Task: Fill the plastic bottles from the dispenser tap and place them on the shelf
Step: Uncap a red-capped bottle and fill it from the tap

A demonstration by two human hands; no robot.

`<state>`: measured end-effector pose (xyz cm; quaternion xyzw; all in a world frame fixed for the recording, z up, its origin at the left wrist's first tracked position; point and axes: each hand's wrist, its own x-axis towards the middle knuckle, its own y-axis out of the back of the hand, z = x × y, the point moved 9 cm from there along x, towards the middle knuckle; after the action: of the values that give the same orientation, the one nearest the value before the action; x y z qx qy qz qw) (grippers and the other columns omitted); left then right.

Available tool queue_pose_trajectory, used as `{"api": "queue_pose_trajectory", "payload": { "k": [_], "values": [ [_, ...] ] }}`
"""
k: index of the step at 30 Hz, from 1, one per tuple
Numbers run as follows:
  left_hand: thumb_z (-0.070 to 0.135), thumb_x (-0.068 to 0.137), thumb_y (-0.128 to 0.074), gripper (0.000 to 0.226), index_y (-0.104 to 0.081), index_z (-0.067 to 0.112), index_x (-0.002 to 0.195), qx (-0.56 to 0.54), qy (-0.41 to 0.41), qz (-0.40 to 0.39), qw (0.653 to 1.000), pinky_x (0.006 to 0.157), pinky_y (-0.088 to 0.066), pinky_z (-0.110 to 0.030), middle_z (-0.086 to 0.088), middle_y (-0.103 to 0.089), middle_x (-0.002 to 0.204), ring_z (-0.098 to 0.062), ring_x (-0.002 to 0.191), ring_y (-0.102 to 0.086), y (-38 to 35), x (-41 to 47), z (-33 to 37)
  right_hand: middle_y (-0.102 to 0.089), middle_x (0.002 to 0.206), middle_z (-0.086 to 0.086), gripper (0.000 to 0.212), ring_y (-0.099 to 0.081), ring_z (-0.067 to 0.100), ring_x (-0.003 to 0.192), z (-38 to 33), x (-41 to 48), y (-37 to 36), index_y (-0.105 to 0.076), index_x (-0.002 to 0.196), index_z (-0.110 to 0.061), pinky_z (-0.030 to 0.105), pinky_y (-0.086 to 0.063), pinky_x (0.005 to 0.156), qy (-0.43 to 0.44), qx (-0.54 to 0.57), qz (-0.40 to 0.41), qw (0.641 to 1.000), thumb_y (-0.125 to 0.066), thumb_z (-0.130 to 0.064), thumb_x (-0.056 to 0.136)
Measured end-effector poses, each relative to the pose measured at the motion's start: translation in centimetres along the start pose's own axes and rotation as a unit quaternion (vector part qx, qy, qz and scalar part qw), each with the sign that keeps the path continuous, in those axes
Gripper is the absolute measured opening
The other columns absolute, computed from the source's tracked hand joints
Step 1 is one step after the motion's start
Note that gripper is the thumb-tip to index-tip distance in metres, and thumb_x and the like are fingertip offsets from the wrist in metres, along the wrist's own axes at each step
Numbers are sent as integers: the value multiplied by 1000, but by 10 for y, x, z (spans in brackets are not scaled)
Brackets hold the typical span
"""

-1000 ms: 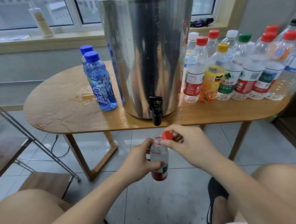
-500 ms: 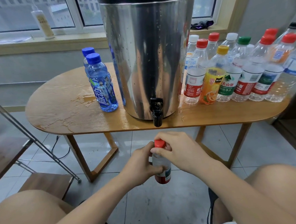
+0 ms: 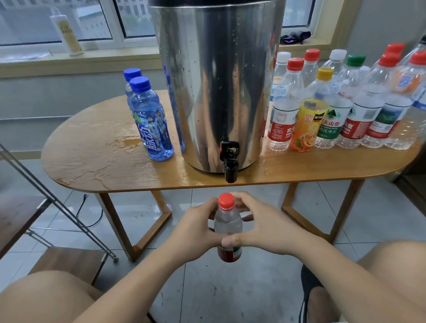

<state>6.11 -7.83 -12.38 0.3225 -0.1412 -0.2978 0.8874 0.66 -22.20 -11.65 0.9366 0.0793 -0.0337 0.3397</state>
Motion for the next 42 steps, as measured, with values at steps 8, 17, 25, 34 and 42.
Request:
{"api": "queue_pose_trajectory", "payload": {
  "k": [8,17,25,34,42],
  "values": [
    [40,76,-95,65,-63,40,132,-47,9,4,999,88,-66,-33,22,-74,121,-2,117,-68,14,-7,-5,-74,111,-19,83,-72,4,100,19,9,-41,-47,141,-53,33,-64,88,-30,26,-5,999,-92,-45,71],
    [64,80,-85,66,-61,40,137,-54,-41,65,996,85,-60,-26,24,-70,124,-3,120,-65,60,-13,22,-74,113,-20,80,-70,2,104,24,13,-49,-52,133,-49,36,-63,90,-31,12,58,998,-93,-58,65],
    [46,93,-80,20,-82,36,111,20,-100,91,991,78,-53,-24,15,-71,106,-14,103,-68,71,-11,36,-71,105,-15,77,-69,8,97,27,13,-55,-50,126,-46,37,-63,84,-52,-36,39,997,-91,-63,63],
    [67,83,-79,49,-74,43,125,82,-68,47,993,86,-53,-18,26,-67,117,1,112,-63,72,-12,33,-71,104,-15,70,-69,8,95,31,15,-57,-48,116,-46,38,-64,80,-55,-58,26,996,-91,-62,62],
    [65,87,-71,41,-78,38,117,137,-82,49,986,78,-48,-19,22,-63,101,-2,96,-60,70,-8,37,-71,102,-16,69,-68,9,93,28,13,-53,-48,115,-47,34,-61,76,-57,-74,34,995,-91,-63,63]
  ]
}}
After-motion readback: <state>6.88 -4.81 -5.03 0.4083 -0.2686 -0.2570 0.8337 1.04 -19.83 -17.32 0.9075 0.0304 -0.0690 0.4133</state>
